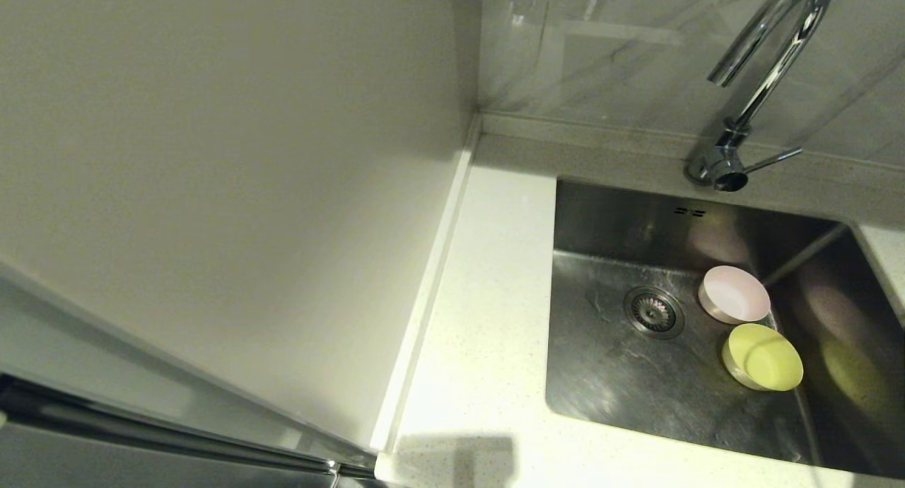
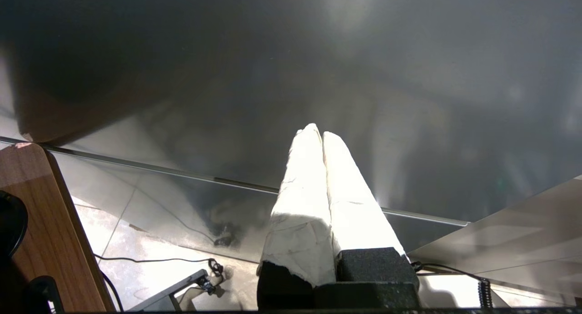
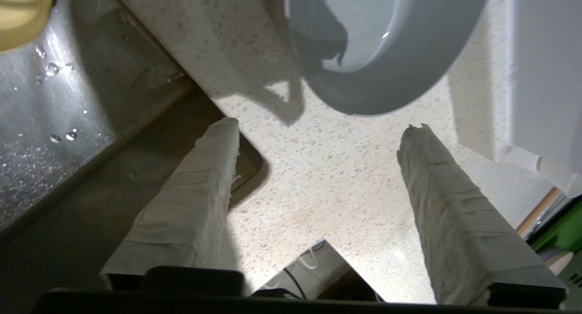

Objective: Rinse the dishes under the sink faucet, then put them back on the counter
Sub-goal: Put a bowl into the sink

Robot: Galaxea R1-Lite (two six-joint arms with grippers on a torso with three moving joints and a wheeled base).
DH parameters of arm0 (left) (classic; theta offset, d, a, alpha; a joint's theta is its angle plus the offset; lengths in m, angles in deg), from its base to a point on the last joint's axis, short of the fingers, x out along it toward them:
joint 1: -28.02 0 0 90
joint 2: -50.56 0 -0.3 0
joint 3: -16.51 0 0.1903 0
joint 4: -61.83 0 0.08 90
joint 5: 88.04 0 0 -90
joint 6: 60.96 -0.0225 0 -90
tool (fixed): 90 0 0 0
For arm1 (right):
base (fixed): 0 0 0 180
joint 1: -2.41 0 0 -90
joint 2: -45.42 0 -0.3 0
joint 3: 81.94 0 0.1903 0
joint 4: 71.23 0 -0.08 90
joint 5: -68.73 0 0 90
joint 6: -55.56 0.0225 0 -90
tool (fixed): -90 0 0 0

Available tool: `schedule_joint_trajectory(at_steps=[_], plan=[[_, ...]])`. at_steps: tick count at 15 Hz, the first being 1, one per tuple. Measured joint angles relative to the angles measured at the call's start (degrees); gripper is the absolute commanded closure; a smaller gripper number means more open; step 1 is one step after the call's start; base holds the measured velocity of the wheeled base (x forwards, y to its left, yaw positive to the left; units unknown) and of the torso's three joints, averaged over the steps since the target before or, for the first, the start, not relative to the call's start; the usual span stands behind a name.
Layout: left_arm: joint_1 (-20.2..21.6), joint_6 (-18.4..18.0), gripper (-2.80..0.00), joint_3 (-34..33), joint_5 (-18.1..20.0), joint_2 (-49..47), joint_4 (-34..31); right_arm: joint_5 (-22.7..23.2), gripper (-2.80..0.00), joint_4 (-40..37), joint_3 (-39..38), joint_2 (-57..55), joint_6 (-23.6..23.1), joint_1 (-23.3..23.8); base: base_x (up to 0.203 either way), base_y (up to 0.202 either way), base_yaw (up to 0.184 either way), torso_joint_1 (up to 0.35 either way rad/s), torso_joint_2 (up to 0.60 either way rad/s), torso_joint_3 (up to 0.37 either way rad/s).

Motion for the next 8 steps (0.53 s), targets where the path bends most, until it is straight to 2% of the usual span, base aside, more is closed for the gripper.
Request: schedule_joint_trajectory(at_steps=[3, 8], plan=[[0.00, 0.00, 0.00, 0.00, 0.00, 0.00, -0.02, 0.85, -2.80, 0.17, 0.65, -2.22, 0.18, 0.02, 0.000, 0.000, 0.000, 0.000, 0.00, 0.000], [0.00, 0.01, 0.00, 0.00, 0.01, 0.00, -0.02, 2.92, -2.80, 0.19, 6.40, -8.22, 0.17, 0.41, 0.000, 0.000, 0.000, 0.000, 0.00, 0.000]])
